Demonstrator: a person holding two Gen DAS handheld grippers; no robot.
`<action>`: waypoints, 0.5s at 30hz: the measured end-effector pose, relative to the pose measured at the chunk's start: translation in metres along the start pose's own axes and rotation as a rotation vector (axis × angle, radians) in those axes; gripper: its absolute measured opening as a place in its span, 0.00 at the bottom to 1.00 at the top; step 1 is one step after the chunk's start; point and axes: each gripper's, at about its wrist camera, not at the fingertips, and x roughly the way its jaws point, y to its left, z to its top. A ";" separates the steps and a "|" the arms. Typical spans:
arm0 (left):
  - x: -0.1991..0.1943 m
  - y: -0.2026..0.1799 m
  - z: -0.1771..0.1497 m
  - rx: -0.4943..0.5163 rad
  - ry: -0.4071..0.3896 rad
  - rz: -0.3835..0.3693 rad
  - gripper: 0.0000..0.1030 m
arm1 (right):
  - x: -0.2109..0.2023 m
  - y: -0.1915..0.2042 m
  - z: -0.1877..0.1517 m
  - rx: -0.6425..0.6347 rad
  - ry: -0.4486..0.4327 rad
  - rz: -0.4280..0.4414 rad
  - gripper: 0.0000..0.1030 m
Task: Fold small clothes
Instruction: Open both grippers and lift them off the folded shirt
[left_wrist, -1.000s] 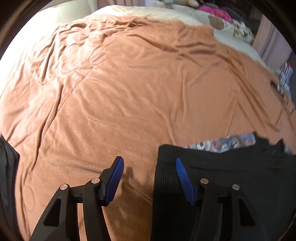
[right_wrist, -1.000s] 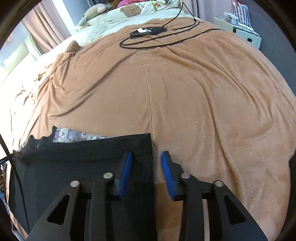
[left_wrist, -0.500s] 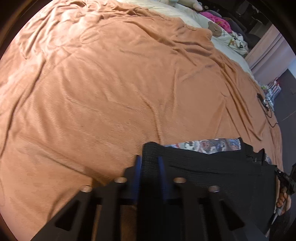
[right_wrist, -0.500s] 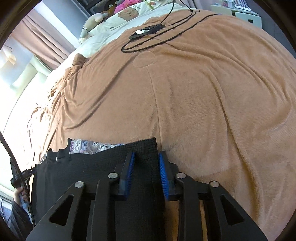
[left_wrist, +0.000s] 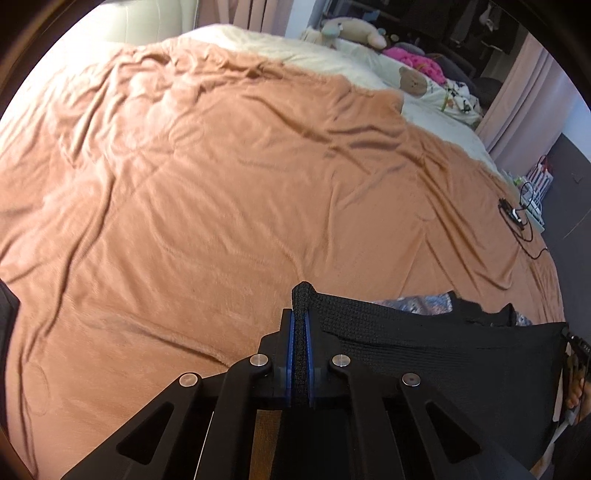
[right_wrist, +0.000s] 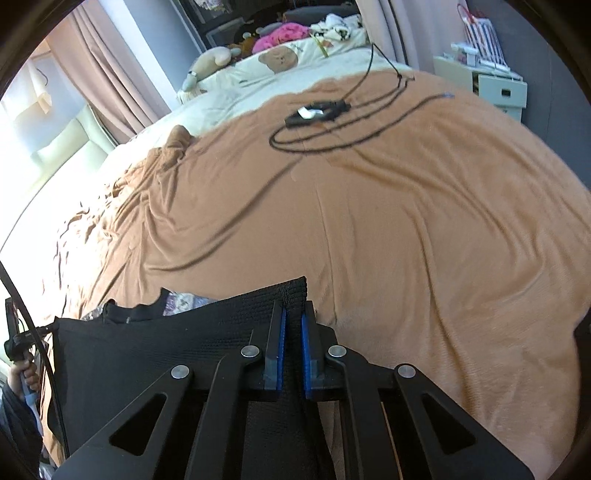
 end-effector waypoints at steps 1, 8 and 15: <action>-0.002 -0.001 0.002 0.001 -0.008 0.002 0.05 | -0.003 0.002 0.001 -0.002 -0.006 -0.004 0.03; 0.008 -0.011 0.025 0.006 -0.019 0.026 0.05 | 0.006 0.005 0.015 0.012 -0.010 -0.046 0.03; 0.055 -0.013 0.030 -0.007 0.037 0.091 0.05 | 0.052 0.003 0.021 0.029 0.069 -0.112 0.03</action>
